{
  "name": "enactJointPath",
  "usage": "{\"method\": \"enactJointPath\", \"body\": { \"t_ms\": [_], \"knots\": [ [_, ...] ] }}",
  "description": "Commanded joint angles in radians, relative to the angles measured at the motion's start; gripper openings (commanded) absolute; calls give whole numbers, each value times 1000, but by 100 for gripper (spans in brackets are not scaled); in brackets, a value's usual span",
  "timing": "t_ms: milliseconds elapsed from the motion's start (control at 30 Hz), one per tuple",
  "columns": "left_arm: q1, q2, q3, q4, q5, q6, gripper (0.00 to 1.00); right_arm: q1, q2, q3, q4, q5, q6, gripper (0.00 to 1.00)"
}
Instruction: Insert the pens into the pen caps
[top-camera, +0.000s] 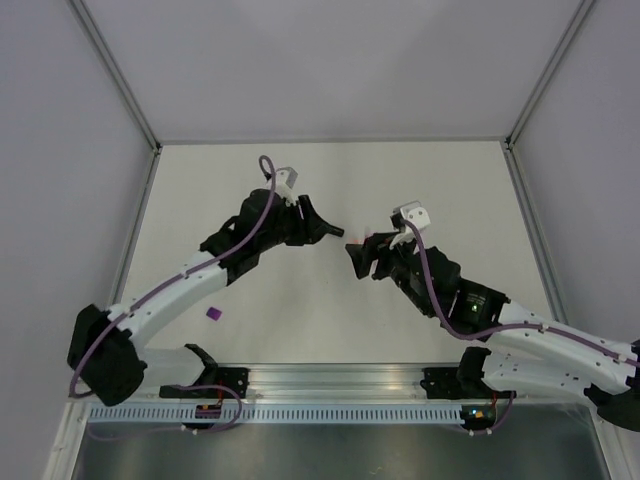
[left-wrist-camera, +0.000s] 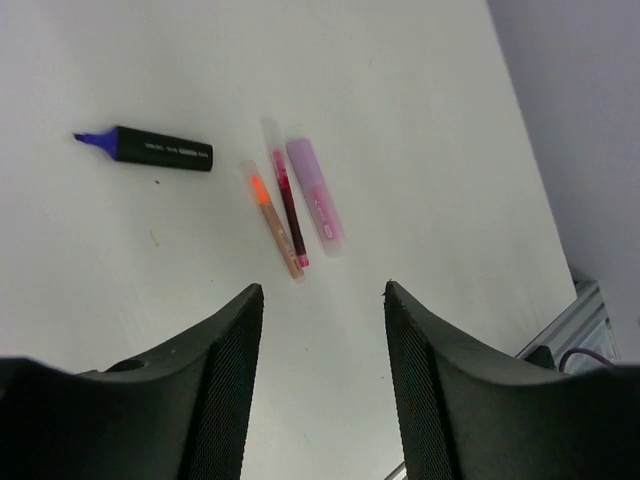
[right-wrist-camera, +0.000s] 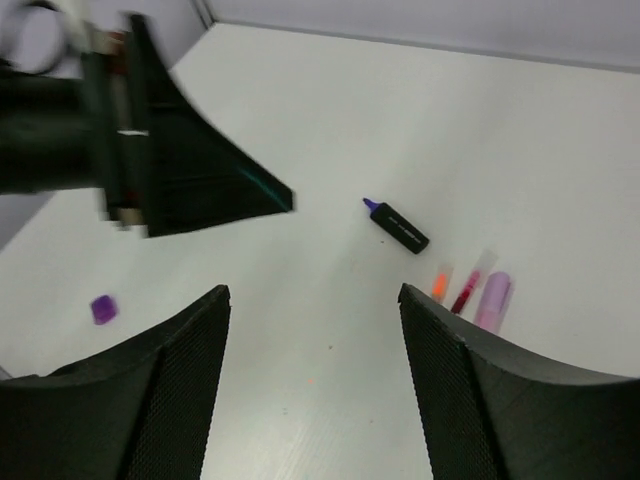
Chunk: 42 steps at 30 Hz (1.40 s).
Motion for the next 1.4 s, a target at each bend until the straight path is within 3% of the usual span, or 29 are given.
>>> {"method": "enactJointPath", "body": {
  "t_ms": [0,133,267,367,600,667,1133,1367],
  "knots": [
    [8,-183,-109,-37,-129,65,60,-56,124,145,-34,-50,-125,75],
    [8,-341,-244,38,-190,76,70,-186,333,331,-170,-186,-240,79],
    [7,-444,-381,114,-262,85,70,-285,567,515,-267,-421,-361,79],
    [7,-523,-467,199,-296,78,70,-352,761,685,-362,-502,-403,77],
    [7,-665,-551,229,-287,48,71,-412,1220,1050,-578,-549,-525,77],
    [7,-668,-549,227,-279,50,71,-414,1285,1110,-629,-542,-550,77],
    [7,-715,-571,227,-307,44,71,-475,1434,1120,-644,-637,-601,72],
    [7,-737,-587,236,-330,45,71,-475,1439,1082,-620,-627,-581,55]
  ]
}}
